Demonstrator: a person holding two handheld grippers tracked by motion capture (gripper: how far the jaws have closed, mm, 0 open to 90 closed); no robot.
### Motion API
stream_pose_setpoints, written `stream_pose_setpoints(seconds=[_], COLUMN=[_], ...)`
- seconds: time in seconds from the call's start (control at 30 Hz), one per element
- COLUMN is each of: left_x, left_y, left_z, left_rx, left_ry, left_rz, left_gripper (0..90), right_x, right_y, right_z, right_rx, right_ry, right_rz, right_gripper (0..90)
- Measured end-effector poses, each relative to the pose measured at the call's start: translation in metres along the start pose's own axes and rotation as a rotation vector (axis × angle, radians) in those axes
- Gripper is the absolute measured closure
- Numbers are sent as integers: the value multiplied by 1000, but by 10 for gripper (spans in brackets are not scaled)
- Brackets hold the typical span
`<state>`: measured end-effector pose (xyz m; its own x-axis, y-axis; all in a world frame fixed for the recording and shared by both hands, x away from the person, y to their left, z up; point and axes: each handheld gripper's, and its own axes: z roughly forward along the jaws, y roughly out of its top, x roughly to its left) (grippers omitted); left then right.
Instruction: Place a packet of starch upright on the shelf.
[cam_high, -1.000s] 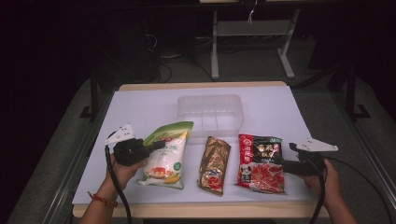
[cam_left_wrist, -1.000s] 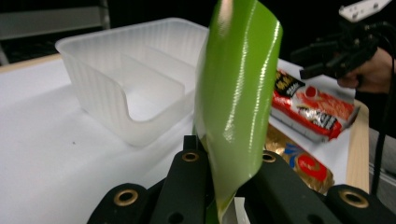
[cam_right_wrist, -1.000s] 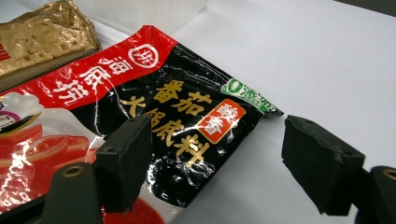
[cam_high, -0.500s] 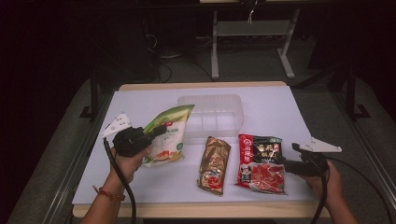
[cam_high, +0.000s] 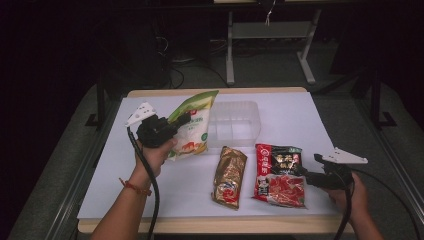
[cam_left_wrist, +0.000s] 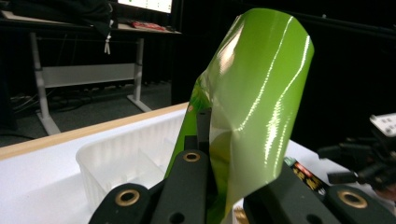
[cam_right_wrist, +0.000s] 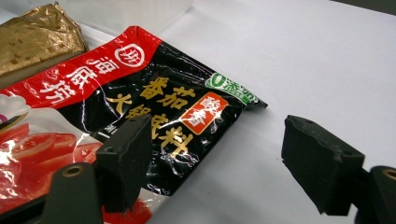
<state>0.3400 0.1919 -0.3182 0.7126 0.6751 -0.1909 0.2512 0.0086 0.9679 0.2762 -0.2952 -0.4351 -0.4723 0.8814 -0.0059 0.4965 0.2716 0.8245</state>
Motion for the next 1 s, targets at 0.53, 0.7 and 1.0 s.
stream_pose_setpoints(seconds=[0.53, 0.7, 1.0], left_x=[12, 17, 22], left_y=[18, 17, 13], left_z=[59, 77, 108], left_rx=[-48, -43, -40], left_ry=[192, 239, 306], left_rz=[-13, -25, -14], left_gripper=[883, 884, 883], right_x=[-1, 0, 1], right_y=[-4, -4, -5], right_z=[-5, -5, -6], right_rx=[5, 6, 7], right_ry=[-12, -9, -4], right_rz=[1, 3, -1], right_gripper=[244, 244, 243])
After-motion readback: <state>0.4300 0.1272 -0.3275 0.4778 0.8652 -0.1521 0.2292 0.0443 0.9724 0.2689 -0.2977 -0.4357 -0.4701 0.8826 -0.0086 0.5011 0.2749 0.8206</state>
